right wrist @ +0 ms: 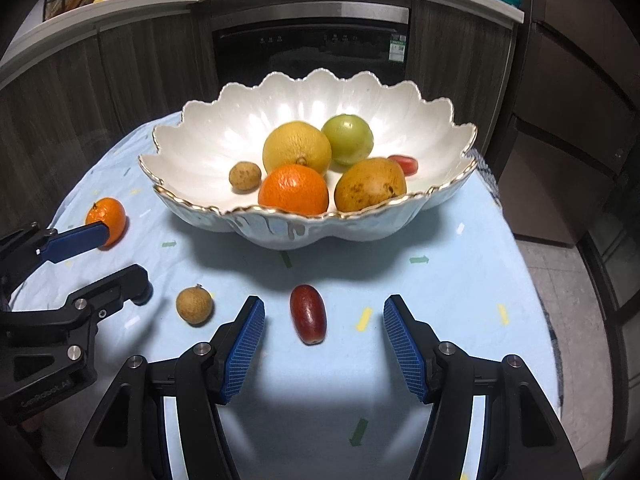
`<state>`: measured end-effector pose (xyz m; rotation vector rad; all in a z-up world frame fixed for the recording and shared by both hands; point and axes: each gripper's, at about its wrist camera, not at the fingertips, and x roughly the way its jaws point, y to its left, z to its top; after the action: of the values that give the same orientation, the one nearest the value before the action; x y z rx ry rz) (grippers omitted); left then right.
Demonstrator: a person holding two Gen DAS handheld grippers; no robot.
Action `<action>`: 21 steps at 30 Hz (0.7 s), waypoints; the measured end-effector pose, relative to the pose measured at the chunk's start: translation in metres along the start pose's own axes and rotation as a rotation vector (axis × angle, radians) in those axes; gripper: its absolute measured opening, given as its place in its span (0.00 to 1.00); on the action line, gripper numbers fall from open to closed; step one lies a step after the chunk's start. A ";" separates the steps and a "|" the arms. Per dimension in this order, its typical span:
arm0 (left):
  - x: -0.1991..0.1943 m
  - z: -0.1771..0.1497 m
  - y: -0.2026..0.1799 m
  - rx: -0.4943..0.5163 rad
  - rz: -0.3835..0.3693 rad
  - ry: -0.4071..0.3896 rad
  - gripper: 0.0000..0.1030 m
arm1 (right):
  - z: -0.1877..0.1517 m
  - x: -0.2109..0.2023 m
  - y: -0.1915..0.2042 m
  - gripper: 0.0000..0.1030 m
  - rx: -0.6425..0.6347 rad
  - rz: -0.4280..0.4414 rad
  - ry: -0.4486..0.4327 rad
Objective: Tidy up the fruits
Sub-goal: 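Close the left tool on the blueberry while the right tool grasps the red date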
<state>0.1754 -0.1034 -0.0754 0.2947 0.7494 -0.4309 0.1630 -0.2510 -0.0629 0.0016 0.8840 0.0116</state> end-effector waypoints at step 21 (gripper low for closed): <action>0.008 -0.011 -0.003 -0.003 -0.012 0.054 0.39 | 0.001 0.010 0.002 0.45 -0.011 0.007 0.033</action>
<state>0.1728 -0.1036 -0.0891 0.3001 0.8052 -0.4344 0.1703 -0.2489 -0.0701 -0.0059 0.9173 0.0234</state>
